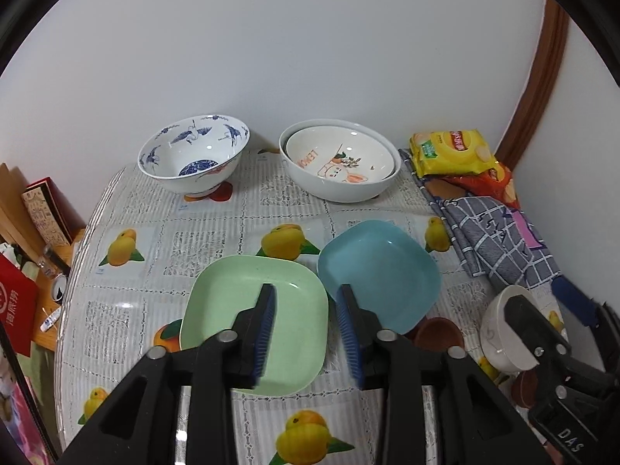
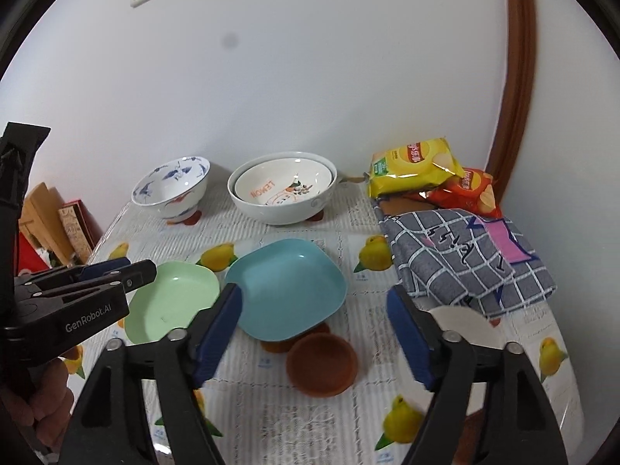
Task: Organize plates and bowls
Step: 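Move both grippers to the blue plate rim and close on it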
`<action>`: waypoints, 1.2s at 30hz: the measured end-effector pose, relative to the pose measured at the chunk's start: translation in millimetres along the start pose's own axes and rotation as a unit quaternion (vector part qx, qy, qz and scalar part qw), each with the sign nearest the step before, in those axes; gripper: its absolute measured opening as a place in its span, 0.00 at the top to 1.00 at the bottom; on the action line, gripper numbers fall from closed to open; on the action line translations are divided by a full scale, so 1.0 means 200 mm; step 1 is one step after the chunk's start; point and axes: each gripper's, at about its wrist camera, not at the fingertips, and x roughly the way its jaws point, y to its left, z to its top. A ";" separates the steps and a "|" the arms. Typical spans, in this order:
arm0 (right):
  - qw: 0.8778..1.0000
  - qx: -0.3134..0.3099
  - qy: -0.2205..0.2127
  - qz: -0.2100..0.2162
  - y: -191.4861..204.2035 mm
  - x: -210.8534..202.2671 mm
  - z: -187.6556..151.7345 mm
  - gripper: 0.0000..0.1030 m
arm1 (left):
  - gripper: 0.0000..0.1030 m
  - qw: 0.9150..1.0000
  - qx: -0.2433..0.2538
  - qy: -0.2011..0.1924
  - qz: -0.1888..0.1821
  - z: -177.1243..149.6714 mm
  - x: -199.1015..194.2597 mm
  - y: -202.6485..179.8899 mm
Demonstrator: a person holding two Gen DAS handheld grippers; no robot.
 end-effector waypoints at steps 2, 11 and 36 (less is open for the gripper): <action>1.000 -0.011 0.004 0.004 -0.02 0.04 0.03 0.23 | 0.54 1.000 0.000 -0.003 0.003 0.02 0.02 0.00; 0.998 0.025 0.020 0.045 -0.11 0.26 0.18 0.23 | 0.51 1.000 0.005 -0.017 0.021 0.15 0.13 0.01; 0.991 0.043 0.118 0.037 -0.17 0.81 0.02 0.39 | 0.61 0.997 0.041 0.067 -0.017 0.14 0.74 -0.15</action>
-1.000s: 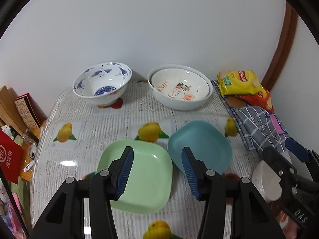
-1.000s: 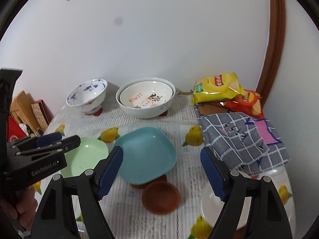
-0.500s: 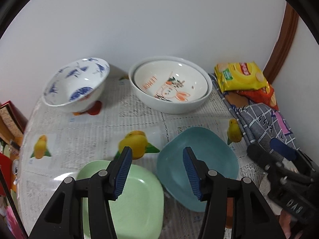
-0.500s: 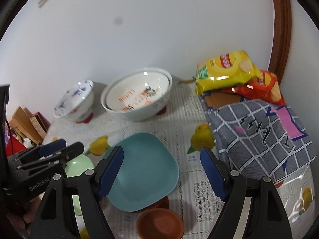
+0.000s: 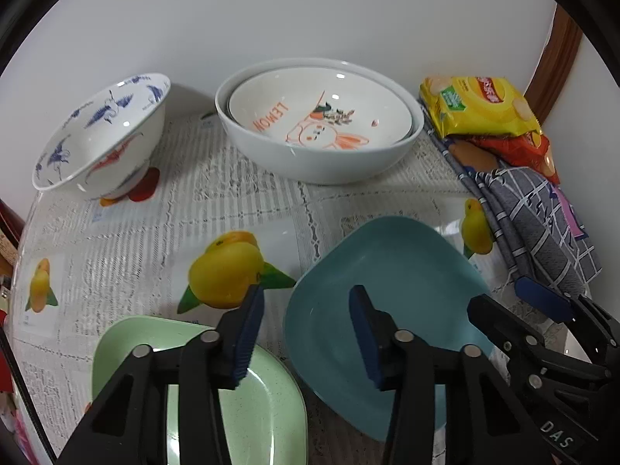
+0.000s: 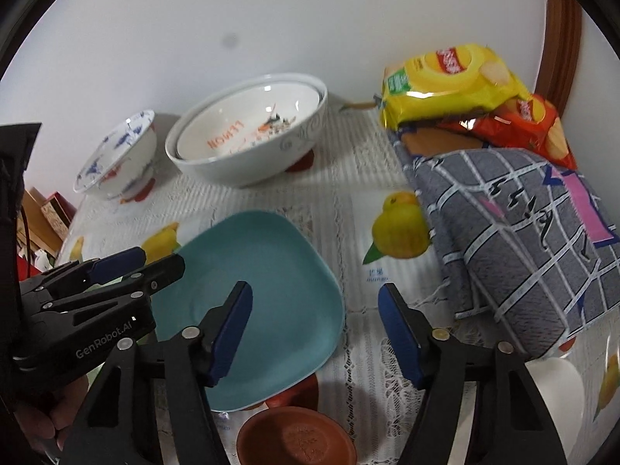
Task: Organize plates and bowls
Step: 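Move both grippers to the blue plate rim and close on it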
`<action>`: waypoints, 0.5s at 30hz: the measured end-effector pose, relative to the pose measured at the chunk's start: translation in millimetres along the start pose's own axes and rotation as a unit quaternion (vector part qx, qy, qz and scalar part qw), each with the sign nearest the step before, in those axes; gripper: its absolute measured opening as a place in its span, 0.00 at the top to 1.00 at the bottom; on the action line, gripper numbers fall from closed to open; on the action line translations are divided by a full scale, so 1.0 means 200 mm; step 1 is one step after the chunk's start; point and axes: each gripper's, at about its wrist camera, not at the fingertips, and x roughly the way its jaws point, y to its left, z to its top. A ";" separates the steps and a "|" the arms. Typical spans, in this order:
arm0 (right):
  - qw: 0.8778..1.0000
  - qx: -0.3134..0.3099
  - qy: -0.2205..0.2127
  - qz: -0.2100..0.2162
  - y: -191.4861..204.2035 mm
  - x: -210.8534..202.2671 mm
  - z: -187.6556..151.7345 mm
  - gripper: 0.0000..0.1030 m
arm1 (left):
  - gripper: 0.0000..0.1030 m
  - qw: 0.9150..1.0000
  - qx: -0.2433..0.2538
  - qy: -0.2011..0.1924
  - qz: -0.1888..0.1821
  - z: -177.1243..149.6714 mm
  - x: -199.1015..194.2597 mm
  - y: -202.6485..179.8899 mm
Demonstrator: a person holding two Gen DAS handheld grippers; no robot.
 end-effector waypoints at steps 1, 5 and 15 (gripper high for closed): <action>1.000 0.000 0.005 -0.003 0.00 0.02 0.00 0.42 | 0.63 1.000 0.001 0.005 0.000 0.00 0.02 0.00; 1.000 -0.004 0.018 -0.019 0.01 0.07 -0.01 0.47 | 0.71 1.000 -0.005 0.013 -0.009 -0.01 0.05 0.01; 0.998 -0.011 0.038 -0.038 0.04 0.15 -0.04 0.63 | 0.79 0.999 -0.011 0.024 -0.018 -0.01 0.10 0.01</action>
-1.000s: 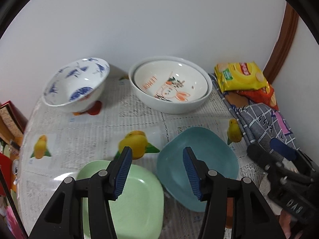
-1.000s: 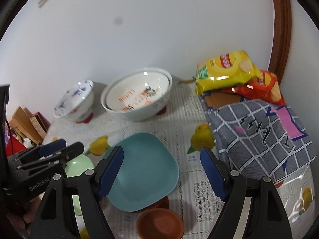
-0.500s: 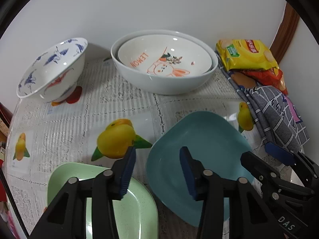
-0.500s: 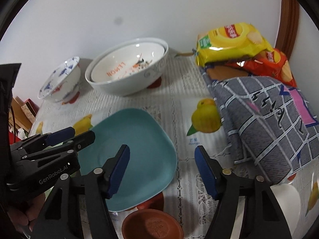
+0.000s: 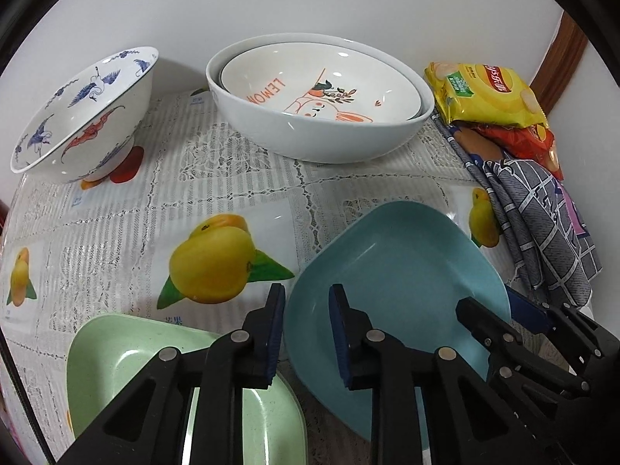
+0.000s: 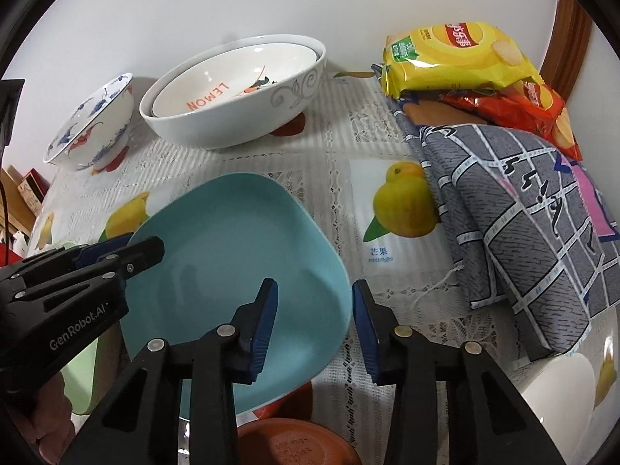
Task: Organize plates and bowls
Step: 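Move both grippers to the blue plate rim and close on it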
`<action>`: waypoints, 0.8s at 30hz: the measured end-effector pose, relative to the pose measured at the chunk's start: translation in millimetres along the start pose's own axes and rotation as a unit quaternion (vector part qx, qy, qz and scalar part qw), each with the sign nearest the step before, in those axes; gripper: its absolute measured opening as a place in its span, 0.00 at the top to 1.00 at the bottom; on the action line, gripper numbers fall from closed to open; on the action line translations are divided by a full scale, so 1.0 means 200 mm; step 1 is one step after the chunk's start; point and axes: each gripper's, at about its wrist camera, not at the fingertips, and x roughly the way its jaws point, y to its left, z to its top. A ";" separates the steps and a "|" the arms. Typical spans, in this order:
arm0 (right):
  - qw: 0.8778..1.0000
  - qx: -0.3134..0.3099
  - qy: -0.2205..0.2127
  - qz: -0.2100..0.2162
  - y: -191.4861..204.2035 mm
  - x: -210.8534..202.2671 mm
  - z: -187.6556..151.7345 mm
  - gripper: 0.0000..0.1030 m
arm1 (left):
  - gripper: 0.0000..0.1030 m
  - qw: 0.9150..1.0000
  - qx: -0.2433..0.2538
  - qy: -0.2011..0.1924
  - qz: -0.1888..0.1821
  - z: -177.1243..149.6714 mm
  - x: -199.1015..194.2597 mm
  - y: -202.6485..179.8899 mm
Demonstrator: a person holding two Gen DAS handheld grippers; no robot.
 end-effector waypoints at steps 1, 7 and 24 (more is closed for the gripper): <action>1.000 0.001 -0.001 -0.003 0.00 0.00 0.00 0.65 | 0.80 1.000 -0.001 0.001 0.000 0.00 0.00 0.00; 1.000 0.013 -0.012 -0.025 -0.02 0.01 0.00 0.87 | 0.91 1.000 0.001 -0.005 0.018 0.01 0.00 0.00; 1.000 0.024 -0.001 -0.017 -0.05 0.04 0.01 0.90 | 0.92 1.000 -0.012 0.014 0.012 0.01 0.00 0.03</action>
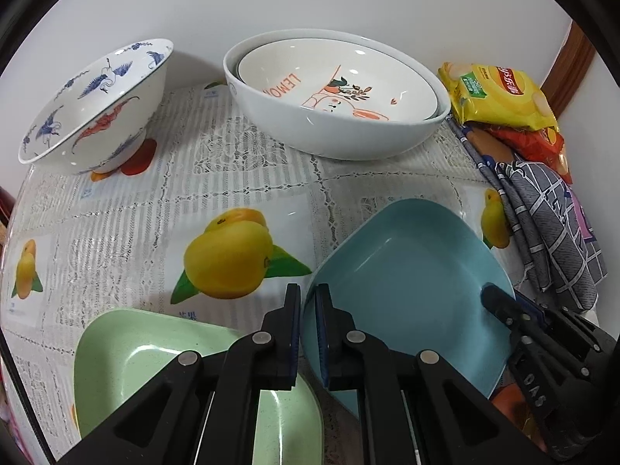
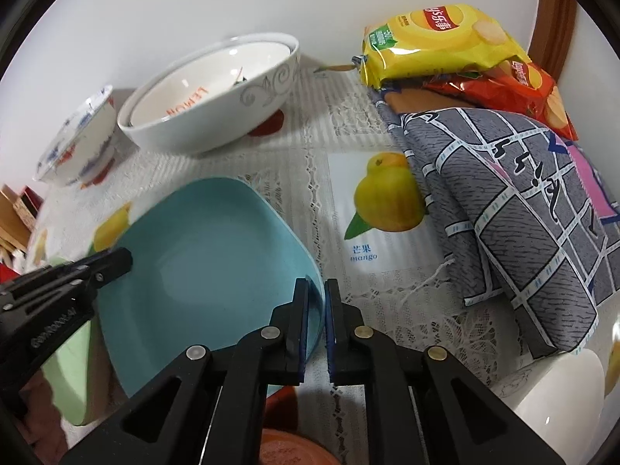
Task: Organize plates and bowls
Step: 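Move both grippers to the blue plate rim and close on it, then lift the blue plate with both grippers and lower it onto the green plate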
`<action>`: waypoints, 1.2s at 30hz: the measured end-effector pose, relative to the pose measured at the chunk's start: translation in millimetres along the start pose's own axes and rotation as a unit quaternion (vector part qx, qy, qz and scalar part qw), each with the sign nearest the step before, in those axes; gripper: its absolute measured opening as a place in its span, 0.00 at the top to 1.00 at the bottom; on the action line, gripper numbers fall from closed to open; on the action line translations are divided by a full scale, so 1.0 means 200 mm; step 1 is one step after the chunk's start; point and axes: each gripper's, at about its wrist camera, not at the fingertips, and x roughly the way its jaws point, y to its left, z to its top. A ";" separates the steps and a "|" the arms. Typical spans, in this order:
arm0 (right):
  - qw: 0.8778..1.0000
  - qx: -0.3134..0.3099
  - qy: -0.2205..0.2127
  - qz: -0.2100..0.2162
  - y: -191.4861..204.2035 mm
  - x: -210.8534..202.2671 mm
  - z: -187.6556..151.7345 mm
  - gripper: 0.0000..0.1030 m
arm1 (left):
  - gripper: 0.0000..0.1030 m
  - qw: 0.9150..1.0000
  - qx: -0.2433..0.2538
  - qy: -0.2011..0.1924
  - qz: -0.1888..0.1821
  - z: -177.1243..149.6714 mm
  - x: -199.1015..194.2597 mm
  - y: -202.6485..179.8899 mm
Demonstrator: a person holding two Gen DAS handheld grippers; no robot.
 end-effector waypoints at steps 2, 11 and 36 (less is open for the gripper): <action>1.000 -0.007 -0.002 -0.010 0.01 0.01 0.00 0.83 | 0.91 1.000 -0.001 0.003 -0.002 0.00 0.01 0.00; 1.000 0.003 -0.028 0.002 0.00 -0.04 -0.01 0.90 | 0.91 1.000 -0.010 -0.005 -0.017 0.00 -0.02 0.01; 0.991 0.037 -0.119 0.046 0.02 -0.78 -0.17 0.94 | 0.91 0.996 -0.012 -0.082 -0.028 -0.22 -0.77 0.03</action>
